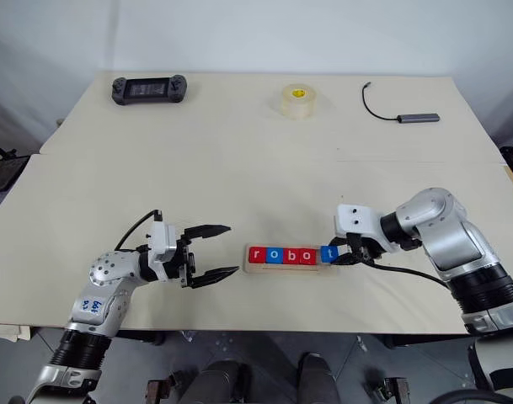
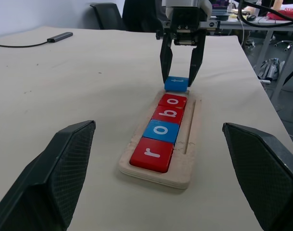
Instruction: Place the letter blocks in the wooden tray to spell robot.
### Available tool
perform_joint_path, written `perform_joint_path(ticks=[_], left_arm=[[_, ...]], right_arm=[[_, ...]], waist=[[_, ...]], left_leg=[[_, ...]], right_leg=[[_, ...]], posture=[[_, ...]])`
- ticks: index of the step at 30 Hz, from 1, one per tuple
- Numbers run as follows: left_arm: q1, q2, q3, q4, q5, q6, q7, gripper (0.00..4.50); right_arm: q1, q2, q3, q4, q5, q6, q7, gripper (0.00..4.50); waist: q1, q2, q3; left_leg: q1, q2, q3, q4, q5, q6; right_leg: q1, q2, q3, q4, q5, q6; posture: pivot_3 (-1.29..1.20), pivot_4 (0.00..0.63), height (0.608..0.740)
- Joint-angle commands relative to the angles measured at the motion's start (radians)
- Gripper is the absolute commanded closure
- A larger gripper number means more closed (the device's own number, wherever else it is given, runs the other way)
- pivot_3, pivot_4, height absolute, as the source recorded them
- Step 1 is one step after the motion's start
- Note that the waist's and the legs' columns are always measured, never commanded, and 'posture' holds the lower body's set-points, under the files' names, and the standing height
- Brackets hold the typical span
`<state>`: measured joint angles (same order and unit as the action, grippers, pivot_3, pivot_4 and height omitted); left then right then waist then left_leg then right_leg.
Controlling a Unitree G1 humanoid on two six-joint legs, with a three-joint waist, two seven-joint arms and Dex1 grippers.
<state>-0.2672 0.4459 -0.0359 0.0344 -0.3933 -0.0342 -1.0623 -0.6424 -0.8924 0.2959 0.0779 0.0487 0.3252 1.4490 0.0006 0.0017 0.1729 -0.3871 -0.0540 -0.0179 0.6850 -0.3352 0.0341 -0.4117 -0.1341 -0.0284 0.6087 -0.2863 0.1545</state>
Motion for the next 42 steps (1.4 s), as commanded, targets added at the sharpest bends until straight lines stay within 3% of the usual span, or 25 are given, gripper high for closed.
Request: perform_joint_path(ticks=[1,8,16,20,30,42], left_arm=[[0.004,0.004,0.010,-0.045,-0.008,-0.010,0.004,0.00],[0.005,0.004,0.007,-0.047,-0.010,-0.005,0.001,0.00],[-0.003,0.002,0.005,-0.040,-0.010,-0.004,-0.004,0.00],[-0.005,0.002,0.004,-0.036,-0.011,-0.004,-0.009,0.00],[-0.020,-0.007,-0.002,-0.024,-0.007,-0.004,-0.013,0.00],[-0.007,-0.005,0.000,-0.041,-0.008,0.003,-0.004,0.00]], right_arm=[[0.003,0.007,-0.013,-0.052,0.024,0.037,0.000,2.69],[0.022,-0.018,-0.037,-0.064,0.020,0.037,-0.015,0.13],[0.077,-0.076,-0.123,-0.093,0.063,0.059,-0.040,0.03],[0.094,-0.077,-0.166,-0.127,0.105,0.085,-0.056,0.89],[0.089,-0.007,-0.121,-0.196,0.126,0.161,-0.118,4.46],[0.112,0.020,-0.072,-0.139,0.101,0.118,-0.137,4.49]], waist=[[0.000,0.000,0.000],[0.001,0.000,0.000],[0.001,0.000,0.000],[0.001,0.000,0.000],[0.000,0.000,0.000],[0.000,0.000,0.000]], left_leg=[[0.000,0.000,0.000,0.000,0.000,0.000],[0.000,0.000,0.000,0.000,0.000,0.000],[0.000,0.000,0.000,0.000,0.000,0.000],[0.000,0.000,0.000,0.000,0.000,0.000],[0.000,0.000,0.000,0.000,0.000,0.000],[0.000,0.000,0.000,0.000,0.000,0.000]], right_leg=[[0.000,0.000,0.000,0.000,0.000,0.000],[0.000,0.000,0.000,0.000,0.000,0.000],[0.000,0.000,0.000,0.000,0.000,0.000],[0.000,0.000,0.000,0.000,0.000,0.000],[0.000,0.000,0.000,0.000,0.000,0.000],[0.000,0.000,0.000,0.000,0.000,0.000]], posture=[[0.00,0.150,0.740],[0.00,0.150,0.740],[0.00,0.150,0.740],[0.00,0.150,0.740],[0.00,0.150,0.740],[0.00,0.150,0.740]])
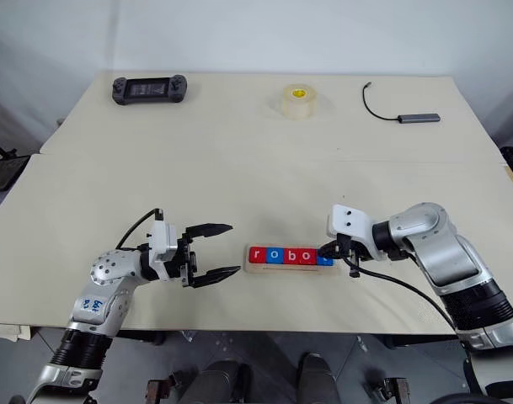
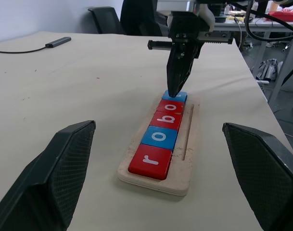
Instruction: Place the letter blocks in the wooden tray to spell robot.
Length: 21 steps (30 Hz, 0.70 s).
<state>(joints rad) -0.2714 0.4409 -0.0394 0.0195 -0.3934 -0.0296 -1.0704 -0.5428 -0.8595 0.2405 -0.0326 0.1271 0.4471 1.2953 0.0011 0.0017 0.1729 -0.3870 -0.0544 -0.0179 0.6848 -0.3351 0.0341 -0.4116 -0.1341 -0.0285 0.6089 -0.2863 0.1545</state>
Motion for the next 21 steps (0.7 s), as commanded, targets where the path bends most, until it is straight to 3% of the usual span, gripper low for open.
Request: perform_joint_path(ticks=[1,9,12,21], left_arm=[[0.000,0.002,0.005,-0.030,-0.008,0.000,0.004,0.00],[0.005,0.009,0.009,-0.035,-0.012,0.005,-0.001,0.00],[0.004,0.031,0.025,-0.026,-0.018,0.007,-0.016,0.00],[0.059,0.149,0.100,-0.023,-0.014,0.026,-0.028,0.00]], right_arm=[[0.016,-0.012,-0.029,-0.046,0.041,0.000,0.022,4.49],[0.080,-0.018,-0.148,-0.121,0.151,-0.008,0.001,4.49],[0.185,-0.037,-0.253,-0.150,0.189,-0.047,-0.015,3.97],[0.494,-0.023,-0.496,-0.123,0.267,-0.366,0.037,0.91]], waist=[[0.000,0.000,0.000],[0.004,0.000,0.000],[0.017,0.000,0.000],[0.021,0.000,0.000]], left_leg=[[0.000,0.000,0.000,0.000,0.000,0.000],[0.000,0.000,-0.001,0.000,0.000,0.000],[0.000,0.000,-0.001,0.000,0.000,0.000],[0.001,0.000,0.000,0.000,0.000,0.000]], right_leg=[[0.000,0.000,0.000,0.000,0.000,0.000],[0.000,0.000,-0.001,0.000,0.000,0.000],[0.001,0.000,-0.001,-0.001,0.000,0.000],[0.001,0.000,0.000,-0.001,0.000,0.000]], posture=[[0.00,0.150,0.740],[0.00,0.150,0.740],[0.00,0.150,0.740],[0.00,0.150,0.740]])
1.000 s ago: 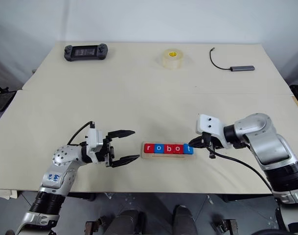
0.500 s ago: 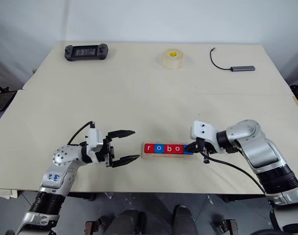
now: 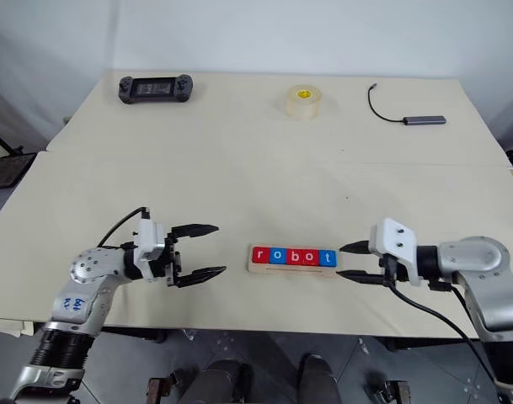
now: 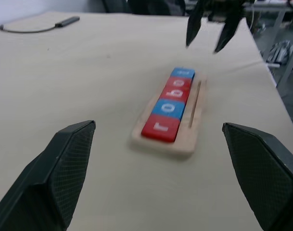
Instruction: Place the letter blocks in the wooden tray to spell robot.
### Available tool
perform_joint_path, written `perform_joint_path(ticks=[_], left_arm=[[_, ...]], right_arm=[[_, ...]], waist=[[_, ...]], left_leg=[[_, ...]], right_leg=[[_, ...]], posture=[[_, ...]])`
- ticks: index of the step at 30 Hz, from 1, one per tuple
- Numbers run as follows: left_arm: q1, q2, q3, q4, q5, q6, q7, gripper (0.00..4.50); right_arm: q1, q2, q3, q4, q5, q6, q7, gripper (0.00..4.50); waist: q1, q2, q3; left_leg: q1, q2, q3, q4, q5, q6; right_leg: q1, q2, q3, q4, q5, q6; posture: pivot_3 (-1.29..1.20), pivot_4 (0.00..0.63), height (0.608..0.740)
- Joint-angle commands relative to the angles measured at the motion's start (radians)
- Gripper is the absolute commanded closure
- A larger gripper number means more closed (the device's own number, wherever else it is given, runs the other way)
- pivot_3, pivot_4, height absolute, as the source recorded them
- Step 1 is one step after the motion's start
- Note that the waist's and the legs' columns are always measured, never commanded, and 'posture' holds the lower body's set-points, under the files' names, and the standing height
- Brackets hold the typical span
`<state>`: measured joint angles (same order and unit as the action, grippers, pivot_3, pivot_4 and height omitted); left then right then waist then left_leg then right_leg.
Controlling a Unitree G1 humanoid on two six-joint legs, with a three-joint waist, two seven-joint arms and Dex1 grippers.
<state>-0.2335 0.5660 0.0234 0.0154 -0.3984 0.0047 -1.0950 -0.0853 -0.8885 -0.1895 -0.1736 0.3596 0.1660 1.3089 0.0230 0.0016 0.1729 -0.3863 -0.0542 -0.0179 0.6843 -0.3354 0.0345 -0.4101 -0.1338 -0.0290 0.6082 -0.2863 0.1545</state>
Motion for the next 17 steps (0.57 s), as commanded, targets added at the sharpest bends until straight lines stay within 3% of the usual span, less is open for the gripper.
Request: perform_joint_path(ticks=[1,3,9,17], left_arm=[[0.036,0.035,0.050,-0.019,-0.005,-0.014,0.003,0.00],[0.060,0.052,0.067,-0.024,0.008,-0.019,0.023,0.00],[0.126,0.091,0.109,-0.078,-0.003,0.018,0.061,0.00],[0.092,0.053,0.094,-0.087,0.017,-0.007,0.108,0.00]], right_arm=[[0.040,0.024,-0.090,0.040,0.062,-0.082,0.010,0.53],[0.045,0.040,-0.130,0.064,0.132,0.003,-0.023,0.01],[0.061,0.054,-0.146,0.127,0.103,-0.117,-0.027,0.01],[0.064,0.085,-0.123,0.103,0.096,-0.156,-0.067,0.01]], waist=[[-0.002,0.000,0.000],[-0.005,0.000,0.000],[-0.003,0.000,0.000],[0.001,0.000,0.000]], left_leg=[[0.000,0.000,0.000,0.000,0.000,0.000],[0.001,0.001,0.000,0.000,0.000,0.000],[0.001,0.001,0.000,0.000,0.000,0.000],[0.001,0.001,0.000,0.000,0.000,0.000]], right_leg=[[0.000,0.000,0.000,0.000,0.000,0.000],[0.000,0.000,0.001,0.000,0.000,0.000],[0.000,0.000,0.002,0.000,0.000,0.000],[0.000,0.000,0.001,0.000,0.000,0.000]], posture=[[0.00,0.150,0.740],[0.00,0.150,0.740],[0.00,0.150,0.740],[0.00,0.150,0.740]])
